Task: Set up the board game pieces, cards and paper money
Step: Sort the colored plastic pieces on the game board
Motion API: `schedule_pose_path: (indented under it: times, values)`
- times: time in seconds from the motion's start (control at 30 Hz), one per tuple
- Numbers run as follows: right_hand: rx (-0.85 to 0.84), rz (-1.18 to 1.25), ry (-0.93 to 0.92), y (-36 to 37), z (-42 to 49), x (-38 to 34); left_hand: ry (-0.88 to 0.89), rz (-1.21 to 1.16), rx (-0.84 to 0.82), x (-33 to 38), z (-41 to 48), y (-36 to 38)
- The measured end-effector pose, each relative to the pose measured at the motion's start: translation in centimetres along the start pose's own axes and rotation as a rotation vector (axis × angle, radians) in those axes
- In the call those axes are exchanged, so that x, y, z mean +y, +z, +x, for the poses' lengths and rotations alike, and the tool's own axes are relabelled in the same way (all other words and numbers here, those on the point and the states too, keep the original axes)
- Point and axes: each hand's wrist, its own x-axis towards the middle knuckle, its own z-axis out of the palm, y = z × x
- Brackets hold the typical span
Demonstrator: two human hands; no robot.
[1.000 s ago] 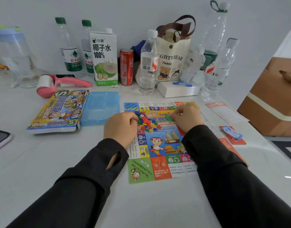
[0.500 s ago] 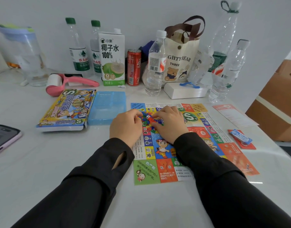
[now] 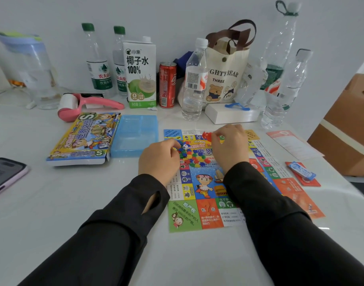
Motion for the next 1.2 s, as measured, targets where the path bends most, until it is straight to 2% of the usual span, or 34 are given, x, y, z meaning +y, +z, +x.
schedule_pose_path:
  times: [0.13, 0.2, 0.3, 0.43, 0.5, 0.63, 0.7, 0.8, 0.97, 1.2]
  values:
    - [-0.174, -0.156, 0.194, -0.3, 0.4, 1.8, 0.02, -0.021, 0.058, 0.1, -0.2, -0.1]
    - [-0.151, -0.168, 0.214, -0.4, 0.4, 1.8, 0.048, -0.031, 0.114, 0.2, -0.3, -0.2]
    - [-0.122, -0.147, 0.129, -0.5, 0.3, 0.9, 0.116, -0.026, 0.18, -0.2, -0.1, -0.3]
    - [-0.249, 0.013, -0.012, -0.5, -0.4, -0.5, 0.175, 0.055, 0.219, -0.7, 0.7, -0.5]
    - [-0.312, 0.078, -0.04, -0.7, -0.7, -0.8, 0.162, 0.097, 0.179, -0.8, 0.8, -0.7]
    - [-0.302, 0.021, -0.067, -1.1, -0.1, -1.1, 0.233, 0.316, 0.04, -1.0, 1.5, -0.7]
    - [-0.295, -0.042, -0.047, -1.2, 0.1, -1.0, 0.298, 0.462, -0.042, -1.0, 2.4, -0.5]
    - [-0.274, -0.125, 0.043, -0.6, 0.1, 0.0, 0.329, 0.543, -0.145, -0.8, 3.4, 0.0]
    - [-0.233, 0.171, 0.317, 0.4, 0.2, 1.7, 0.412, 0.489, -0.268, -0.8, 3.7, 0.3]
    - [-0.249, 0.226, 0.34, 0.6, 0.3, 2.0, 0.499, 0.352, -0.24, -1.3, 4.0, 0.5]
